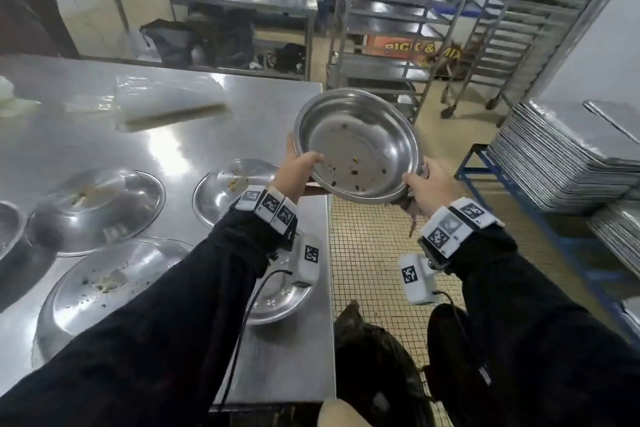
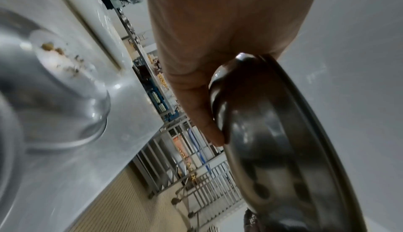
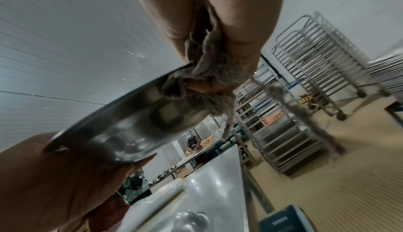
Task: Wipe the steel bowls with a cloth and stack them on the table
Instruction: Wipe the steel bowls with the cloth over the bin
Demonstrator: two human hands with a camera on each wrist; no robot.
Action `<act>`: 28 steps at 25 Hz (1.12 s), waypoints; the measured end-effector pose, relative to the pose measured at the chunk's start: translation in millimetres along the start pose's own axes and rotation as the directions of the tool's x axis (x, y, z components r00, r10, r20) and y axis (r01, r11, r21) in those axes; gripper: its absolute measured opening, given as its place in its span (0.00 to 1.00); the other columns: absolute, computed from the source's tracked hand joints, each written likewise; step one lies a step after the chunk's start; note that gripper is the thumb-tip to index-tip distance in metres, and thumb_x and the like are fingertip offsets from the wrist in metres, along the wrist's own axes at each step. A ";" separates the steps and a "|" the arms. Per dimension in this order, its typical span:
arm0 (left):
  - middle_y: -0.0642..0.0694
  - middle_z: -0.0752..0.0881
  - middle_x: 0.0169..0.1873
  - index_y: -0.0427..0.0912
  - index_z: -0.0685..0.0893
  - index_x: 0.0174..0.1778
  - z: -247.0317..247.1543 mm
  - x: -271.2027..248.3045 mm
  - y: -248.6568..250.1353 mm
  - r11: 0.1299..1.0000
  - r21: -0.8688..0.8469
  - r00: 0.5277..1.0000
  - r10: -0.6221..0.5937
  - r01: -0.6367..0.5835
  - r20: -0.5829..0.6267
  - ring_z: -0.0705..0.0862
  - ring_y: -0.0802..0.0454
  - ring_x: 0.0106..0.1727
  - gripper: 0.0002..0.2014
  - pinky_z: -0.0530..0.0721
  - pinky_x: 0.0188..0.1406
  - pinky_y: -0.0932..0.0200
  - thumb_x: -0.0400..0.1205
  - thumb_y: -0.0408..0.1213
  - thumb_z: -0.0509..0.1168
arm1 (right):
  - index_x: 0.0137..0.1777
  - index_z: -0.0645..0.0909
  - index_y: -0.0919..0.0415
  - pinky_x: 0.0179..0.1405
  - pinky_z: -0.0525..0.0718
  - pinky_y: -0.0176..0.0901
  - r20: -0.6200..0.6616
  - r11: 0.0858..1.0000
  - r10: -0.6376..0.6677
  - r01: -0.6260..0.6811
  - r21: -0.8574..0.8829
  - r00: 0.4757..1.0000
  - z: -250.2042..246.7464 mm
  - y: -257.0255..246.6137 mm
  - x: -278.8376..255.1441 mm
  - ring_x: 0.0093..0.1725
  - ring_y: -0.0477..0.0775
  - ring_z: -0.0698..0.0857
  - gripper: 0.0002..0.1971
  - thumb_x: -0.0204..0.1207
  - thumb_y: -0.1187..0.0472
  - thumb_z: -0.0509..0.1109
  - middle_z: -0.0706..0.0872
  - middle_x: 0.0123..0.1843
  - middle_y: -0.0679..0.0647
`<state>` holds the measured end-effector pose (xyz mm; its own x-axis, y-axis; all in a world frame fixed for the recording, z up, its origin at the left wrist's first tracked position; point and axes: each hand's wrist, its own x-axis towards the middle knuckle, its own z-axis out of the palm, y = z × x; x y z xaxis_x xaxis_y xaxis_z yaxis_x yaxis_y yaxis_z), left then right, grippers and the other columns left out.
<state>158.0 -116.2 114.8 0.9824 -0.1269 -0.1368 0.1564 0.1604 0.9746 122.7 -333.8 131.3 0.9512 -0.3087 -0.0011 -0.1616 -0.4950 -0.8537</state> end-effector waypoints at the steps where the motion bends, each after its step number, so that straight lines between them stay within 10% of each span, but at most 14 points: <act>1: 0.32 0.83 0.57 0.41 0.71 0.71 13.8 -3.9 -13.8 1.000 -0.006 1.000 -0.007 0.007 -0.004 0.87 0.40 0.47 0.18 0.89 0.34 0.53 0.84 0.34 0.60 | 0.64 0.75 0.56 0.29 0.78 0.29 -0.010 1.000 0.011 -0.011 0.019 1.000 -11.1 18.4 -6.9 0.41 0.44 0.82 0.13 0.81 0.60 0.64 0.83 0.53 0.52; 6: 0.45 0.83 0.57 0.53 0.69 0.71 61.5 -31.8 -58.2 0.997 0.073 0.997 0.018 -0.013 -0.072 0.85 0.40 0.56 0.15 0.88 0.51 0.41 0.88 0.46 0.55 | 0.77 0.67 0.58 0.72 0.72 0.54 -0.071 0.993 0.071 -0.077 -0.084 0.995 -39.6 101.4 -26.9 0.72 0.57 0.74 0.21 0.86 0.56 0.55 0.73 0.74 0.57; 12: 0.43 0.78 0.70 0.55 0.60 0.82 80.0 -42.0 -77.3 0.942 0.333 0.999 0.051 -0.044 -0.014 0.78 0.42 0.68 0.27 0.74 0.72 0.40 0.86 0.58 0.51 | 0.78 0.66 0.56 0.52 0.75 0.30 -0.079 0.964 -0.200 0.181 -0.193 0.977 -54.7 111.8 -36.7 0.59 0.47 0.79 0.23 0.84 0.60 0.60 0.80 0.61 0.46; 17: 0.51 0.78 0.64 0.52 0.59 0.83 88.4 -47.6 -73.3 0.890 0.451 0.996 0.035 -0.071 0.087 0.77 0.53 0.63 0.25 0.71 0.58 0.72 0.89 0.52 0.49 | 0.73 0.74 0.64 0.57 0.68 0.32 -0.111 0.910 -0.324 0.277 -0.308 0.940 -32.3 94.0 -0.8 0.61 0.59 0.79 0.21 0.80 0.63 0.65 0.80 0.62 0.63; 21: 0.45 0.82 0.66 0.52 0.62 0.82 95.8 -37.8 -74.9 0.894 0.435 0.988 0.051 -0.110 0.144 0.82 0.49 0.64 0.28 0.78 0.67 0.58 0.87 0.56 0.51 | 0.64 0.82 0.69 0.64 0.69 0.37 0.080 0.856 -0.424 0.428 -0.290 0.902 -12.7 86.6 -0.2 0.64 0.64 0.78 0.17 0.75 0.68 0.69 0.79 0.63 0.66; 25: 0.50 0.82 0.59 0.53 0.67 0.77 103.2 -34.0 -66.9 0.916 0.368 0.982 0.109 -0.159 0.155 0.82 0.59 0.59 0.20 0.80 0.62 0.62 0.88 0.50 0.51 | 0.63 0.83 0.64 0.69 0.71 0.45 0.378 0.664 -0.588 0.693 -0.279 0.716 -2.6 103.4 -21.6 0.64 0.62 0.78 0.17 0.73 0.71 0.68 0.79 0.66 0.62; 28: 0.50 0.80 0.63 0.52 0.63 0.80 103.8 -28.4 -67.5 0.877 0.428 0.973 0.166 -0.219 0.158 0.80 0.63 0.63 0.22 0.75 0.59 0.73 0.89 0.50 0.49 | 0.64 0.83 0.60 0.68 0.70 0.35 0.506 0.701 -0.523 0.684 -0.202 0.686 -13.0 125.8 -26.7 0.64 0.58 0.79 0.18 0.76 0.70 0.67 0.80 0.66 0.59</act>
<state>109.0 -225.0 71.3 0.9663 -0.2512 0.0568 -0.1217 -0.2509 0.9603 73.5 -398.4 30.7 0.8700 0.4583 0.1817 0.4837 -0.7224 -0.4941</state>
